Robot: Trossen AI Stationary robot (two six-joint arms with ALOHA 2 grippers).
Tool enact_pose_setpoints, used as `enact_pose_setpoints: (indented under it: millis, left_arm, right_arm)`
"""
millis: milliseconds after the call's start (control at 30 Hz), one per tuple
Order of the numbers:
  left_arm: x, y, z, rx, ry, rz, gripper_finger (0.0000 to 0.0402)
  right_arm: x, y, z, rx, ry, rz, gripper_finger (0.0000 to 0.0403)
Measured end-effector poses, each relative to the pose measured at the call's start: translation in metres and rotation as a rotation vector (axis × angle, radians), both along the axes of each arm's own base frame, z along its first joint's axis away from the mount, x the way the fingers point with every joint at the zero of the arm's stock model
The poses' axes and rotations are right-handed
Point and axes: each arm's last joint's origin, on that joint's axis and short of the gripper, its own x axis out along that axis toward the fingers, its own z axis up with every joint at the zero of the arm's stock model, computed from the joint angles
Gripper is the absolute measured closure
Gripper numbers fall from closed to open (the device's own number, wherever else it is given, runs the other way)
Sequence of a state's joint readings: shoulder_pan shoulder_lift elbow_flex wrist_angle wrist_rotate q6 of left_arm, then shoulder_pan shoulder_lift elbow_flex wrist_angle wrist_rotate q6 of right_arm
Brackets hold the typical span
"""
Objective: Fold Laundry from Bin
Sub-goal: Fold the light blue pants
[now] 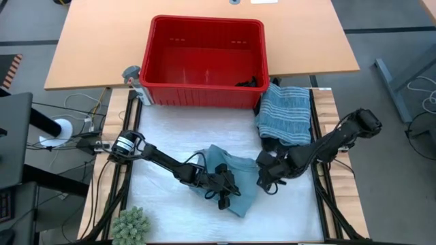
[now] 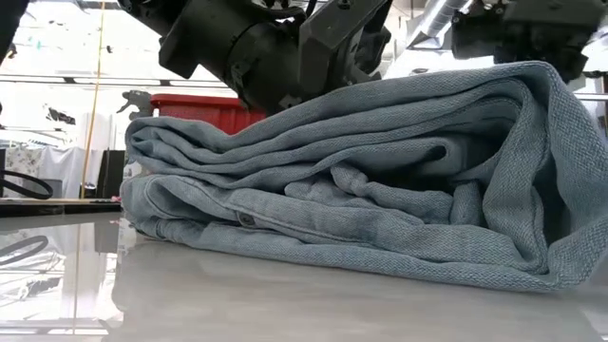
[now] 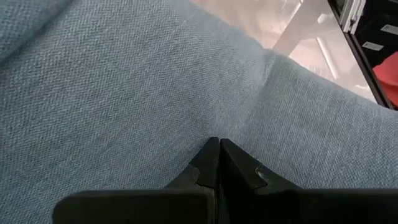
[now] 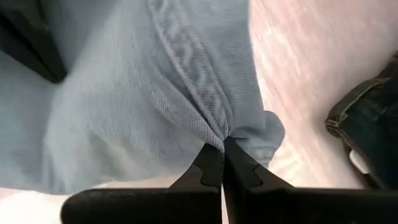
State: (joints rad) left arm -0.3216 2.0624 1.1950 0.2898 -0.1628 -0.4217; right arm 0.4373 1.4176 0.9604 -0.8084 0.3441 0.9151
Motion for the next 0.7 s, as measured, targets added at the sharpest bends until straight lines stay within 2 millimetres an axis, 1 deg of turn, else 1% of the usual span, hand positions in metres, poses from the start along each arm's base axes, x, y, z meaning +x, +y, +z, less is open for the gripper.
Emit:
enact_pose_setpoints:
  millis: [200,367,500,567,700]
  left_arm:
    - [-0.001,0.000,-0.002,-0.001,0.023,0.005,0.0401]
    - [-0.002,0.000,-0.004,0.008,0.045,0.011,0.0401]
    - [-0.003,0.000,-0.005,0.004,0.051,0.016,0.0401]
    - [-0.003,0.000,-0.005,0.004,0.057,0.018,0.0401]
    - [-0.004,0.001,-0.007,-0.001,0.075,0.032,0.0401]
  right_arm:
    - [0.001,-0.023,0.013,0.148,-0.008,-0.018,0.0383]
    - [0.001,-0.048,0.002,0.262,0.045,-0.081,0.0383]
    - [0.004,-0.065,-0.010,0.339,0.030,-0.074,0.0383]
    - [0.004,-0.074,-0.014,0.353,0.030,-0.091,0.0383]
    - [0.005,-0.087,-0.014,0.340,0.024,-0.087,0.0383]
